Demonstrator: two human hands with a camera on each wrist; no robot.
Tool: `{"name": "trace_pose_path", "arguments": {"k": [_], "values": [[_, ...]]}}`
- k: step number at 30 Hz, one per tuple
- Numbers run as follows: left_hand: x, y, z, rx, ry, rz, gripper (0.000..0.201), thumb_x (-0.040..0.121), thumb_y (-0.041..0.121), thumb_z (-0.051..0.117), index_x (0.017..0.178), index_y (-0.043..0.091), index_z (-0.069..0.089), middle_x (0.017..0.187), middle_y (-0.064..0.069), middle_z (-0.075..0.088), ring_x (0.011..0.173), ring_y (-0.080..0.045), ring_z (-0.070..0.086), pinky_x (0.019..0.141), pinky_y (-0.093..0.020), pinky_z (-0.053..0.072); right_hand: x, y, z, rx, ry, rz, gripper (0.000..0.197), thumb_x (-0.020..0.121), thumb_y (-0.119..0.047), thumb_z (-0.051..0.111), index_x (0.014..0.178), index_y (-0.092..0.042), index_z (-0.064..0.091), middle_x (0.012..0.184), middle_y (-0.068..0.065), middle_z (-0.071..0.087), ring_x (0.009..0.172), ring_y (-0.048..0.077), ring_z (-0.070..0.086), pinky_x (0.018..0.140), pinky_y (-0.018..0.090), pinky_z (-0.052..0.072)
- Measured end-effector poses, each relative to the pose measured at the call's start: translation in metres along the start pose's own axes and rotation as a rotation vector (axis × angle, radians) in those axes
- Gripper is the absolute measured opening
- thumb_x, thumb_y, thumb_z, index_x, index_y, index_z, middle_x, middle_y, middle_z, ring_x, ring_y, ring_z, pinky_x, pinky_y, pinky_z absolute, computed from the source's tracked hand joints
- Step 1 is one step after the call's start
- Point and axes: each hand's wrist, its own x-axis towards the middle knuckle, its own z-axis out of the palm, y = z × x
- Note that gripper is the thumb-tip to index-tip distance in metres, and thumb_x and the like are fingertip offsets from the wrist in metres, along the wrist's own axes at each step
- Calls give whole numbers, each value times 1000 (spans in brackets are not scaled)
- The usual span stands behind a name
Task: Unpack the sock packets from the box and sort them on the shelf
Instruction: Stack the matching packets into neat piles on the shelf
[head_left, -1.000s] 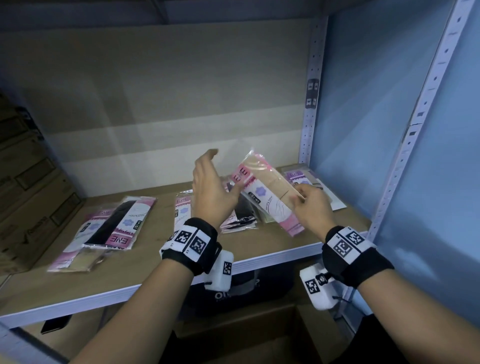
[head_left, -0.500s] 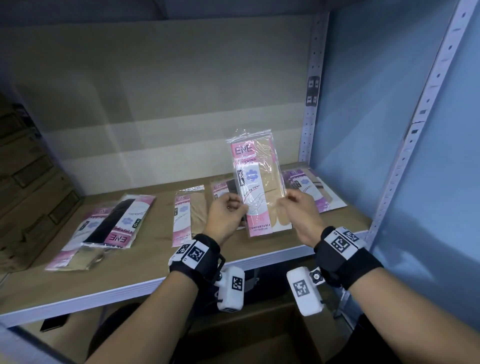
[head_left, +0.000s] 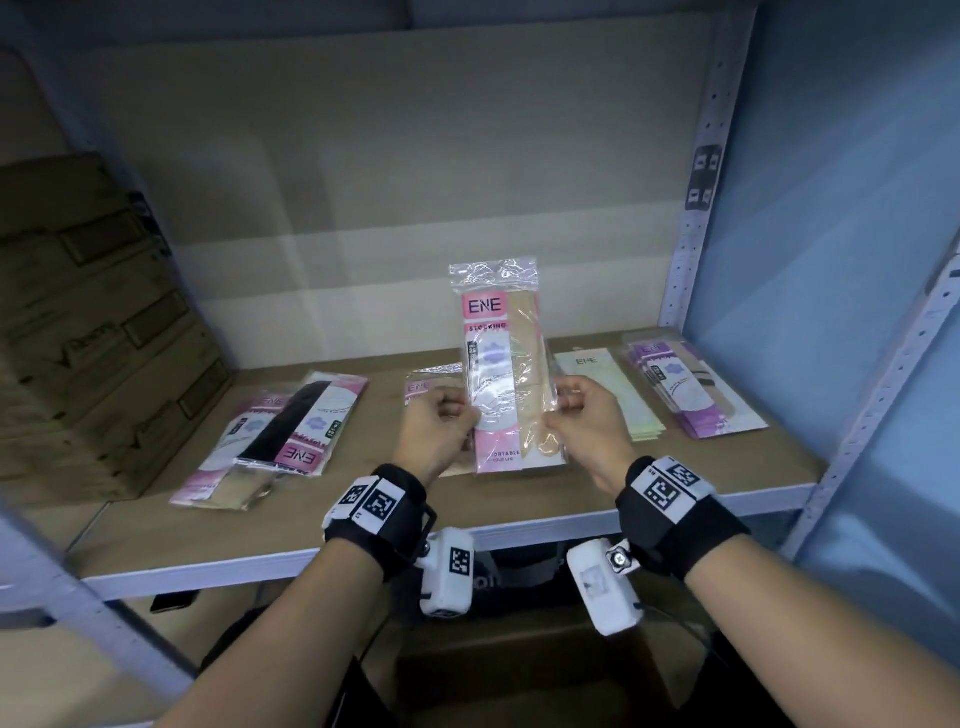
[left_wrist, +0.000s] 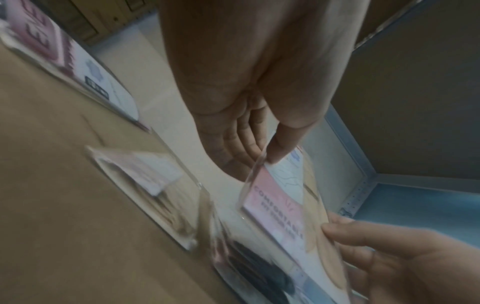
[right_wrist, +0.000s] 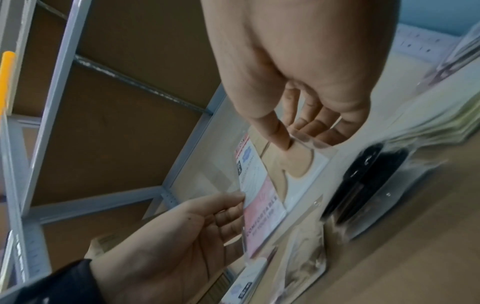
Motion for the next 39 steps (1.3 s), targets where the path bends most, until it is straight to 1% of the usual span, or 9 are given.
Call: {"name": "trace_pose_path", "arguments": {"k": [3,5,10,14,18,22,28,31,39], "values": [[4,-11,-23,34,63,4,16,88,2,61,104,0,63,85,-11,67,63,-21,62,53,-24,53,6,1,27,-64,-18,-8,47,80,2,65,121,-18,52,87,-1,63,77,13,62,67,27,54],[6,-20,-35,46,109,2,16,88,4,61,103,4,66,90,-10,71,72,-21,67,64,-26,58,9,2,43,-117,-15,-16,50,79,-3,68,122,-21,49,91,2,65,81,16,63,66,29,55],[16,-44,-56,136,130,-46,9,88,12,64,96,17,63,85,2,67,79,-17,68,76,-39,59,17,8,76,-312,-76,-88,23,84,1,62,106,-7,62,86,0,62,69,6,54,65,17,50],[31,-58,-63,235,151,-55,17,86,15,65,79,30,60,84,6,67,83,-17,68,74,-35,58,22,14,92,-440,-114,-151,17,88,-3,59,100,-1,71,98,9,69,85,13,58,75,14,42],[43,-68,-69,318,70,-74,7,88,27,64,93,32,64,95,4,69,86,-11,65,83,-30,55,29,17,104,-556,-153,-170,19,89,-6,56,101,-2,71,106,10,70,93,19,64,77,18,45],[48,-77,-72,467,-56,-130,29,85,34,66,112,25,62,98,6,63,91,-13,61,90,-32,50,35,23,115,-674,-231,-159,20,92,-8,53,91,-3,72,95,12,71,80,22,67,69,25,52],[47,-74,-68,569,-70,-78,33,85,24,68,116,17,59,94,0,61,72,-8,53,59,-12,39,34,26,127,-920,-285,-143,19,88,-3,53,99,-3,67,102,16,61,86,27,62,76,31,53],[47,-73,-67,574,-75,-72,34,85,24,68,117,16,59,91,1,59,67,-6,50,55,-12,36,33,26,128,-965,-308,-156,17,89,-3,53,100,-1,66,100,16,61,88,28,60,74,32,52],[45,-68,-74,549,-65,-69,33,83,27,67,114,18,60,91,4,62,85,-16,61,80,-30,51,30,13,122,-958,-263,-229,19,92,-15,49,99,-2,61,92,14,64,80,25,58,65,29,47]]}}
